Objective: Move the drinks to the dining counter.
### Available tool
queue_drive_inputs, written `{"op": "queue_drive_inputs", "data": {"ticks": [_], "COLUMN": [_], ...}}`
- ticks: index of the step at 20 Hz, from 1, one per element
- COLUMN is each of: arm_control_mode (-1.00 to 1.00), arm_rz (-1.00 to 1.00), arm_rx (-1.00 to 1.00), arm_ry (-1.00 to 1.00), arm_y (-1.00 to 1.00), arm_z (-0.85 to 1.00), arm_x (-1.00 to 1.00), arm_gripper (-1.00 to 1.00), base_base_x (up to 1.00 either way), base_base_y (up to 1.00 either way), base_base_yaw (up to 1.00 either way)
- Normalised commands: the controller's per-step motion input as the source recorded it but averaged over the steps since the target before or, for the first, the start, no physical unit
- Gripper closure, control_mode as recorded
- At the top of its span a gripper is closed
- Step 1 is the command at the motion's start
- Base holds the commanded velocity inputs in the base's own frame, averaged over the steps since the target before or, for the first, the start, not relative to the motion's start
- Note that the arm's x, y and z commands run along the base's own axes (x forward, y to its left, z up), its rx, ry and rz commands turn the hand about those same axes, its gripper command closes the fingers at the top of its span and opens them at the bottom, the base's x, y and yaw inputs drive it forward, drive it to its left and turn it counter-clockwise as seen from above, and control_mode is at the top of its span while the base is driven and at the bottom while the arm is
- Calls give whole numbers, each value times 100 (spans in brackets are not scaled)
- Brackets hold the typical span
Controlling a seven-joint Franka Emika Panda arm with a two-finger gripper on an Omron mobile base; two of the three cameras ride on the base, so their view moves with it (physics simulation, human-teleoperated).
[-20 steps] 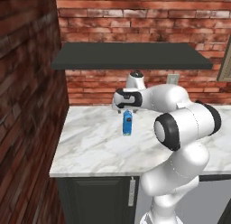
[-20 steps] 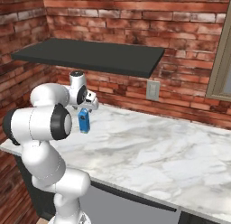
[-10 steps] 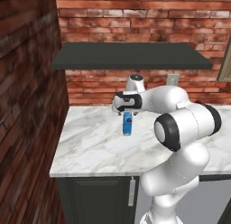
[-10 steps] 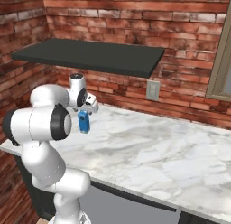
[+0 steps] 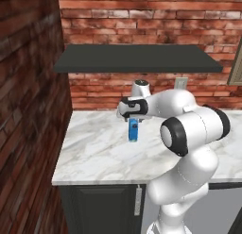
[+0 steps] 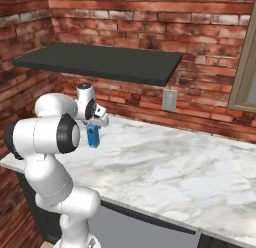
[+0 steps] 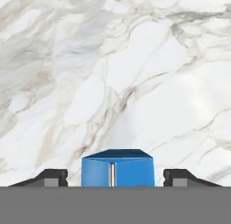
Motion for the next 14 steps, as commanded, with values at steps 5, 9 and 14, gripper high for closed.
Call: {"op": "queue_drive_inputs", "data": {"ticks": [5,9,14], "arm_control_mode": [-100,-100,-100], "arm_rz": [-1,0,0], "arm_rx": [0,0,0], "arm_ry": [5,3,-16], "arm_y": [-3,-18,-38], "arm_z": [-100,-91,38], "arm_x": [-40,-53,-91], "arm_gripper": [100,100,100], "base_base_x": [0,0,0], "base_base_y": [0,0,0], "base_base_yaw": [0,0,0]}}
